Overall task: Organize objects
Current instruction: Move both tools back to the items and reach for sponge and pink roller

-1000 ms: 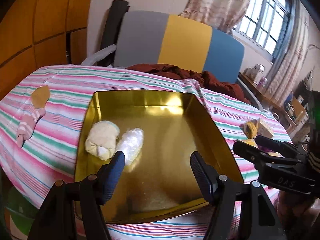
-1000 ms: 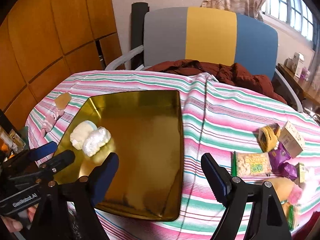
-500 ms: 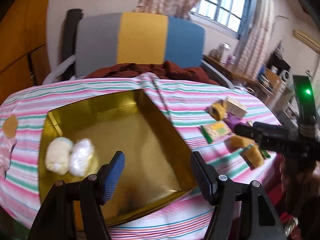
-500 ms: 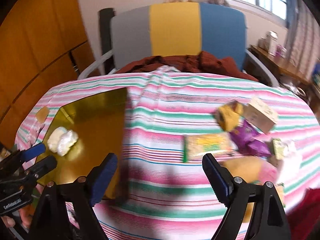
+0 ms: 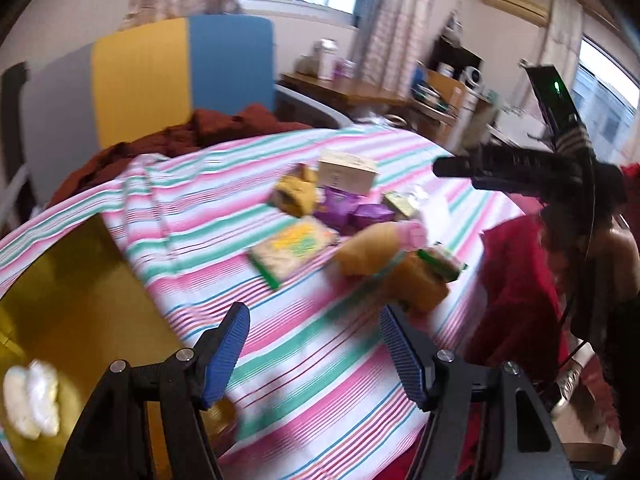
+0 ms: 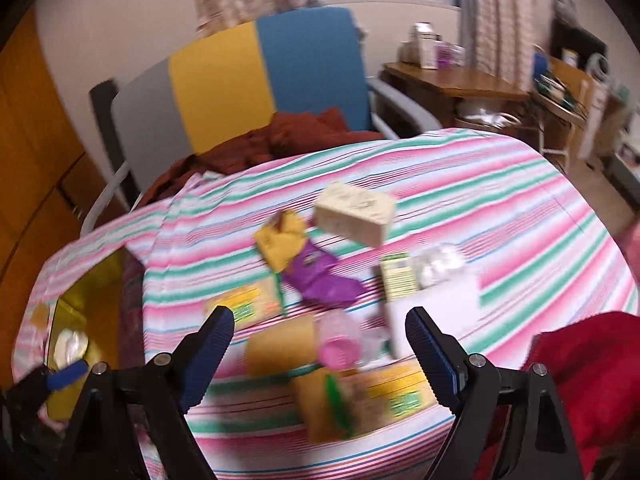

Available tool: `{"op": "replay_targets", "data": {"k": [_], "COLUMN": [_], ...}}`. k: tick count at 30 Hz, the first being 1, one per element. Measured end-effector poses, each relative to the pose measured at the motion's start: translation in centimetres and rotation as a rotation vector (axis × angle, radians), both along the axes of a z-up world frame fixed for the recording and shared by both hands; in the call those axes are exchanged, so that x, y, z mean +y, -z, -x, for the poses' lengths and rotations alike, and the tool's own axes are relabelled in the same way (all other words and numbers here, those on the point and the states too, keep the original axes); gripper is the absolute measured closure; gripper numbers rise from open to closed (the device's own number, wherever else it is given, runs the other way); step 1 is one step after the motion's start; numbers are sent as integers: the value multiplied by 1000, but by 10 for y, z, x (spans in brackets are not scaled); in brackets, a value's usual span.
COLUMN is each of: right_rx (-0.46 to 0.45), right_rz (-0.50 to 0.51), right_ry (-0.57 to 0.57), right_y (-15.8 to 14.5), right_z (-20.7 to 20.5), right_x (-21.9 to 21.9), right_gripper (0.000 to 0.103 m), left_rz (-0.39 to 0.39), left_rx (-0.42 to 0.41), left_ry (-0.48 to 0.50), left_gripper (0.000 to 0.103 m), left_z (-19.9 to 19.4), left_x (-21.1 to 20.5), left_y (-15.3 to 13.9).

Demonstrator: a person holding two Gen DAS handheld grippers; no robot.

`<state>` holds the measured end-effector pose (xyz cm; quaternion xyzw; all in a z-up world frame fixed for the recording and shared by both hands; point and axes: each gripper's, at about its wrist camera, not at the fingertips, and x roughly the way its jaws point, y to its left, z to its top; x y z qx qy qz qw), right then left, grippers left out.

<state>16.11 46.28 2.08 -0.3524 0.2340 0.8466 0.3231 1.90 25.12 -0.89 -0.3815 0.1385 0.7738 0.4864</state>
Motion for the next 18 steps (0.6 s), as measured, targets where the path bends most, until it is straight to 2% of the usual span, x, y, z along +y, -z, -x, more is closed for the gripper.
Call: {"op": "replay_targets", "data": {"k": [6,9,12,18], "right_rx": [43,48,59,77], "right_rz": [67,82,95,134], "right_ry": [54,60,66,71], "right_y": [7,11,16,30], "right_z": [-18,-23,-27,-32], "right_x": [27,32,37,51], "right_gripper": [14,14,14,14], "left_rz": [8,36,55,96], "left_rx": [-57,-77,-77,-155], "left_ry": [117,170,205,243], "left_gripper": [35,35,35,37], "left_z": [5,11,17,33], "left_x": [56,86,108,137], "left_y": [13,21,30,54]}}
